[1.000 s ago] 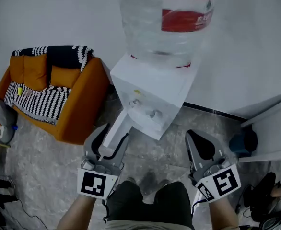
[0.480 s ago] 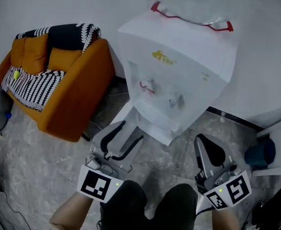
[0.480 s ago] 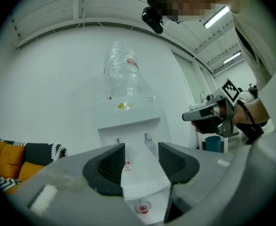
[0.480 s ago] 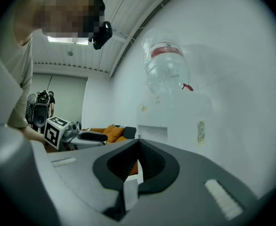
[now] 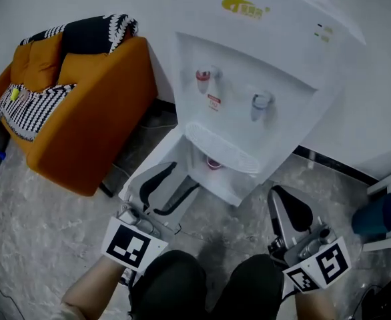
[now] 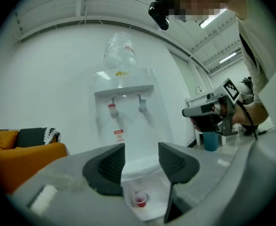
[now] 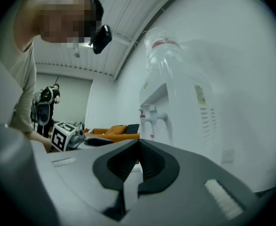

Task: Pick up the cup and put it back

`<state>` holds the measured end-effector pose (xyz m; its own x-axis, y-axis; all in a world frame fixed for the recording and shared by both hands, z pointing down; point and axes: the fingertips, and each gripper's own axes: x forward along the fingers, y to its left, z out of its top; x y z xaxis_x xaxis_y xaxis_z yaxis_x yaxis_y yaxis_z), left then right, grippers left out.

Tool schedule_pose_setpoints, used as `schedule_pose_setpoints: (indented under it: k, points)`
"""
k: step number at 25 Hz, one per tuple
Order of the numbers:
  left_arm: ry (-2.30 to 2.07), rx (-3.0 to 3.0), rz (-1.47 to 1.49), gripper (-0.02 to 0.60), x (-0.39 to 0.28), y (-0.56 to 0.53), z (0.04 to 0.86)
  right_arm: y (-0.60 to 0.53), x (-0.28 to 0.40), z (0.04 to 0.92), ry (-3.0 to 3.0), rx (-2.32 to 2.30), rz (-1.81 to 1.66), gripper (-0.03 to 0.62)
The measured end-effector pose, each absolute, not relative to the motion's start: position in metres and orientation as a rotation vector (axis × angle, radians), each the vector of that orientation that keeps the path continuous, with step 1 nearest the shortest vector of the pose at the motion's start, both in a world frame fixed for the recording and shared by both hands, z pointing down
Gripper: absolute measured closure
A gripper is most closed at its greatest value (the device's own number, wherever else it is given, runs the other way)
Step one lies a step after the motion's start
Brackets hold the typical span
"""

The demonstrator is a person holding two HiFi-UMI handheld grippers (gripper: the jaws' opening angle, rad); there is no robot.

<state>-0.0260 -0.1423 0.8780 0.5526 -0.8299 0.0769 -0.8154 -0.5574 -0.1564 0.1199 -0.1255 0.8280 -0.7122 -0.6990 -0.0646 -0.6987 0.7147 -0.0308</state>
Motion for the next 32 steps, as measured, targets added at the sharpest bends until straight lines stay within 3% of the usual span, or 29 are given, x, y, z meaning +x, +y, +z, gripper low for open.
schedule_pose_setpoints:
  k: [24,32]
  points:
    - [1.357,-2.614,-0.326,0.313,0.008,-0.236,1.072,-0.165,0.107,0.981,2.973,-1.030,0.030,0.591]
    - [1.457,-2.683,-0.367,0.304,0.009,-0.285,1.151,-0.202,0.097,1.047,2.913,-1.237,-0.021,0.591]
